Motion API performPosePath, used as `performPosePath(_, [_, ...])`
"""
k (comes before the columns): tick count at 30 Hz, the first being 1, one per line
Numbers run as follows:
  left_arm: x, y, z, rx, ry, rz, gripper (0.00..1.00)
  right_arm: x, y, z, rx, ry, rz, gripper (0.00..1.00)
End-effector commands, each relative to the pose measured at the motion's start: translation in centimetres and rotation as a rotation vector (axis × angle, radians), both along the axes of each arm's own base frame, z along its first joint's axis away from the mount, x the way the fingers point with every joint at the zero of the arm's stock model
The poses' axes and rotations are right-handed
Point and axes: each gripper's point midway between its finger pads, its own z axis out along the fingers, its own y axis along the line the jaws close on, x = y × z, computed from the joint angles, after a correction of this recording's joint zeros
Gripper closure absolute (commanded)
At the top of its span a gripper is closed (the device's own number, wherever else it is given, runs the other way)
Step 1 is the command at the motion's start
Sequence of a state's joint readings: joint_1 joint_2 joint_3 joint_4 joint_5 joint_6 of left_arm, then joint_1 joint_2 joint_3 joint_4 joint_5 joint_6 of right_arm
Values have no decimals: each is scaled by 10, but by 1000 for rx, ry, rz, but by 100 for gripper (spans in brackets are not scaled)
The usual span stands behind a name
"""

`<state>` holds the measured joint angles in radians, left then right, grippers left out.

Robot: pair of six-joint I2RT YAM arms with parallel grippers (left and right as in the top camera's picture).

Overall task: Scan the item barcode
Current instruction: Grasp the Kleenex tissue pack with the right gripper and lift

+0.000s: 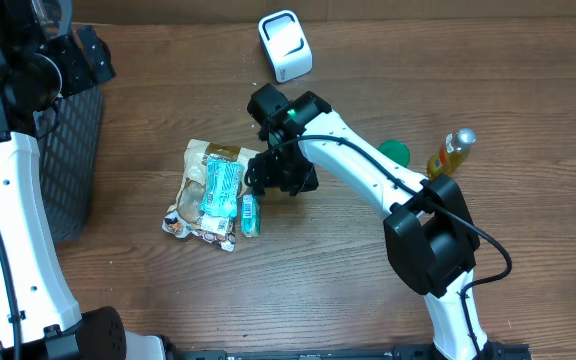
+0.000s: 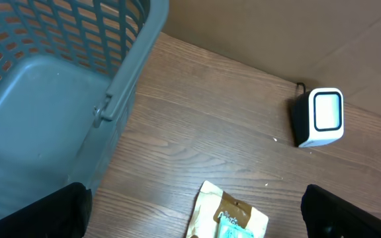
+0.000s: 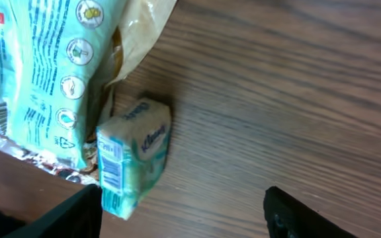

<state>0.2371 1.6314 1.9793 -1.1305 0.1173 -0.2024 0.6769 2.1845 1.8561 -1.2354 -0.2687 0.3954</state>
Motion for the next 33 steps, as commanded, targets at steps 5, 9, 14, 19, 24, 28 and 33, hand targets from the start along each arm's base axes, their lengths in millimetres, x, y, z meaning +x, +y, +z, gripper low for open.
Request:
performPosePath(5, [2,-1,9,13,-24,-17,0,-11,19,0,50,13,33,40])
performPosePath(9, [2,-1,9,13,-24,-17,0,-16,23,-4,31,26,-14,41])
performPosePath(14, [2,-1,9,13,-24,-17,0,-25,30,-26,21,24,-49,41])
performPosePath(19, [2,-1,9,13,-24,-17,0,-34,40,-40,30,-4,-13,56])
performPosePath(24, [2,-1,9,13,-24,-17,0,-26,31,-38,-21,-45,-11,96])
performPosePath(28, [2,-1,9,13,-24,-17,0,-11,4,-25,-76,-53,-20,96])
performPosePath(33, [2,-1,9,13,-24,-17,1,14,-33,-8,-125,-93,-46,96])
